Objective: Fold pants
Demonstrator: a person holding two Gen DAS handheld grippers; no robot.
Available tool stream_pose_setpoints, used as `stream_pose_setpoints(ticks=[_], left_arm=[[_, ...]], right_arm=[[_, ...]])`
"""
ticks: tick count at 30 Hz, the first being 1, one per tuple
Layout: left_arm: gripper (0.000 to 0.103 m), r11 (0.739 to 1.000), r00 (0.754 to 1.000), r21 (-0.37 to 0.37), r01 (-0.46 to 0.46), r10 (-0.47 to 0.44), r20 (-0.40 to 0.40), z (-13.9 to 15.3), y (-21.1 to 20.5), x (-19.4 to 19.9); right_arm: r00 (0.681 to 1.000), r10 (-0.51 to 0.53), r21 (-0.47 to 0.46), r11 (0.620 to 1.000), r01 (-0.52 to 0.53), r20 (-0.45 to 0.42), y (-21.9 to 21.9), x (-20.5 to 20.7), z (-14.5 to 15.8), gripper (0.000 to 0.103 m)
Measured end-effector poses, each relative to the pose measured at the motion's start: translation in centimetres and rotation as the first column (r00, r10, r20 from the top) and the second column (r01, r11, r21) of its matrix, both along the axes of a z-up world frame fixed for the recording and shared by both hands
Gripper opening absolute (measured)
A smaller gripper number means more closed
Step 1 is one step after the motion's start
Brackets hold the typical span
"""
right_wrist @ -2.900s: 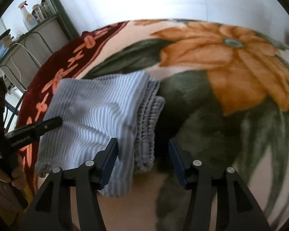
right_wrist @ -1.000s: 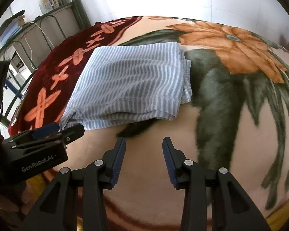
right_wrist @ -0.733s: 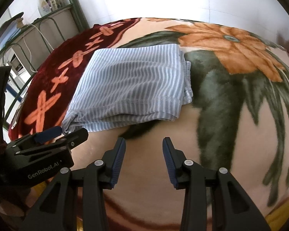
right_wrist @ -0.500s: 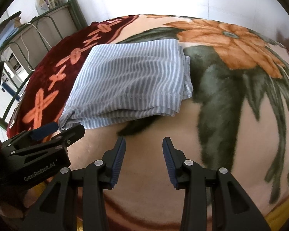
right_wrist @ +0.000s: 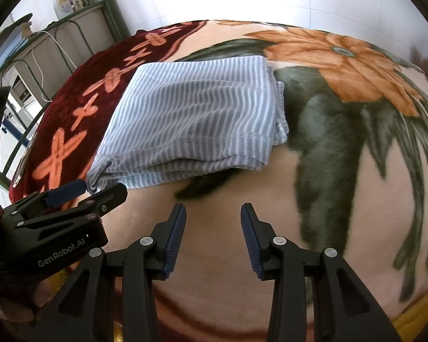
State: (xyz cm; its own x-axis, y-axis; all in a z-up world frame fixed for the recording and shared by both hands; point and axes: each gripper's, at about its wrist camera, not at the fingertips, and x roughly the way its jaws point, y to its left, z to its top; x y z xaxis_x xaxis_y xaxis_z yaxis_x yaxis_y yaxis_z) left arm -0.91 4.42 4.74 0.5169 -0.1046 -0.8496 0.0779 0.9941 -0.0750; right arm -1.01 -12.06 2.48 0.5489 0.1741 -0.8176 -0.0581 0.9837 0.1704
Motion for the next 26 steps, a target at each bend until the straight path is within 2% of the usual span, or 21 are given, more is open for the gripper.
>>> stream_pose_setpoints(ticks=[26], left_arm=[[0.072,1.000,1.000,-0.001,0.025,-0.025,-0.015,-0.41,-0.14,0.09]], right_arm=[[1.000,-0.004,0.004,1.000,0.004,-0.005,-0.01,-0.06,-0.21,0.041]])
